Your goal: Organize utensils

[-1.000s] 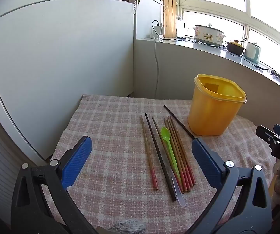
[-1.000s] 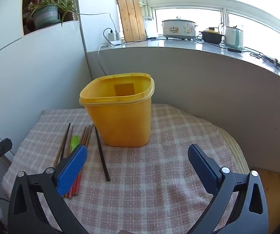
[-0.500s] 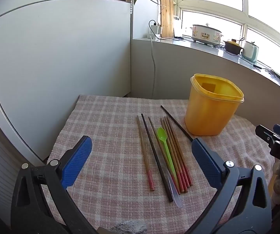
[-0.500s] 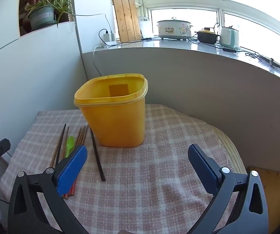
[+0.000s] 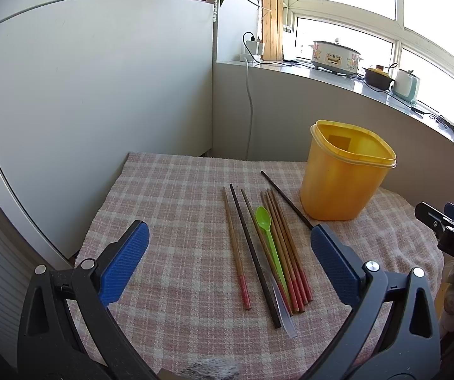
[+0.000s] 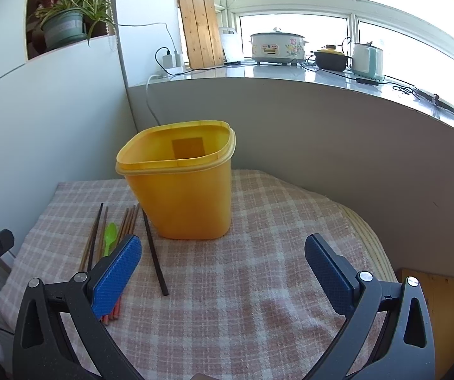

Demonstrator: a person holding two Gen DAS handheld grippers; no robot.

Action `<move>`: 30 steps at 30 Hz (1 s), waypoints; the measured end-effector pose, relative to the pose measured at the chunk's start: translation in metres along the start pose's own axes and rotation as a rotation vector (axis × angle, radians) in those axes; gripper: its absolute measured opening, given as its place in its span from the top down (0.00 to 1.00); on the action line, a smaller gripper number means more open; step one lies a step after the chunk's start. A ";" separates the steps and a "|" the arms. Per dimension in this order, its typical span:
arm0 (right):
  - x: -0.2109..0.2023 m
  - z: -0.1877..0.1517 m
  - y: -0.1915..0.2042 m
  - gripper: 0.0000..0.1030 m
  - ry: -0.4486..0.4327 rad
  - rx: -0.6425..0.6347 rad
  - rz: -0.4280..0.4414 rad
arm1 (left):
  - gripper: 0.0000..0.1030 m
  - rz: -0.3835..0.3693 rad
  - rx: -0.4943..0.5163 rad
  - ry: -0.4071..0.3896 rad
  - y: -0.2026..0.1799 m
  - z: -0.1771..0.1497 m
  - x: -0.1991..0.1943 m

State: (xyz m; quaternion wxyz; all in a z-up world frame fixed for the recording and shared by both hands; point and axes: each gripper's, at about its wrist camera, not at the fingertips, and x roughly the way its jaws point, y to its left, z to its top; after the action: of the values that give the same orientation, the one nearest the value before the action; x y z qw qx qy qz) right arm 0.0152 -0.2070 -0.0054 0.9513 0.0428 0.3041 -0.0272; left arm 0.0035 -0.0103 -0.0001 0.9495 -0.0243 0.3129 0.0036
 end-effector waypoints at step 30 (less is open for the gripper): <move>-0.002 -0.002 -0.002 0.01 -0.004 0.006 -0.007 | 0.00 -0.002 -0.004 0.003 0.001 -0.001 0.001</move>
State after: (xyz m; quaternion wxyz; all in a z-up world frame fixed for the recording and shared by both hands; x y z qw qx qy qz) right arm 0.0123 -0.2087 -0.0061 0.9517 0.0448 0.3023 -0.0315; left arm 0.0038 -0.0094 -0.0010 0.9489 -0.0267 0.3144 0.0031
